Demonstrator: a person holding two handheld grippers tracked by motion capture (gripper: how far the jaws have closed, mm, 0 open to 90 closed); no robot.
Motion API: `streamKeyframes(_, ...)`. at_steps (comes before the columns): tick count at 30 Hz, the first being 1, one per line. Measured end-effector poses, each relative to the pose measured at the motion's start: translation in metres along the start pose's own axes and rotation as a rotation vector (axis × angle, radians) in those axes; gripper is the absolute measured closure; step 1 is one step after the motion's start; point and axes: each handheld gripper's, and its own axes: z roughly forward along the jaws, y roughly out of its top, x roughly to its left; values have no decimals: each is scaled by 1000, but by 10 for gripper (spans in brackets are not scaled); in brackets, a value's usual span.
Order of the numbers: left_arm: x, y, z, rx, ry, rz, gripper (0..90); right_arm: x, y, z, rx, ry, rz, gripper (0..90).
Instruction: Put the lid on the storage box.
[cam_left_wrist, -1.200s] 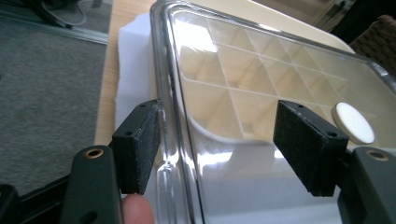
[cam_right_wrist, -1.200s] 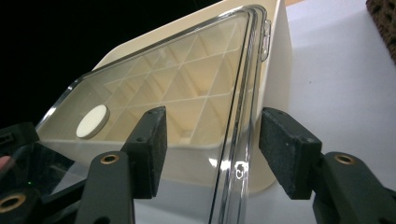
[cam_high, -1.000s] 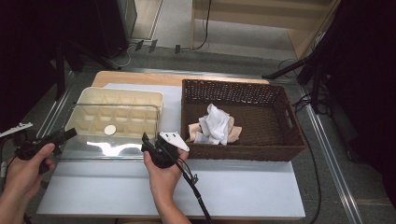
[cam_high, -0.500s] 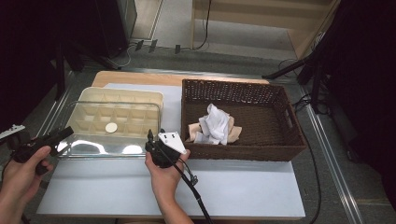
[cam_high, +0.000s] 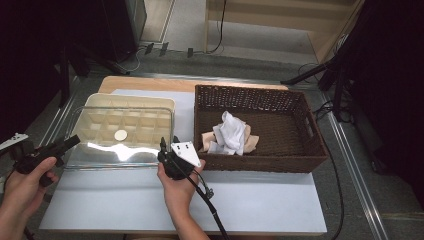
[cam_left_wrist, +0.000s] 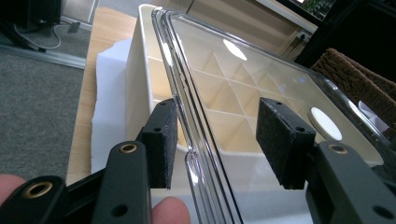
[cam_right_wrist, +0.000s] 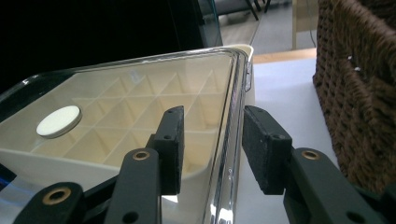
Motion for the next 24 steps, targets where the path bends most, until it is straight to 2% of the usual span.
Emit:
streamKeyframes(5, 0, -1, 0, -5, -1, -3, 505, 0, 1, 0, -3, 4, 6, 607)
streamKeyframes(11, -3, -4, -6, -11, -11, 13, 506, 0, -3, -6, -7, 4, 4, 609)
streamKeyframes(17, -12, -9, -17, -24, -18, 34, 506, 0, -5, -19, -11, 4, 12, 609)
streamKeyframes(24, -17, -21, -30, -12, -18, 25, 504, 3, -8, -39, -20, 19, 4, 613)
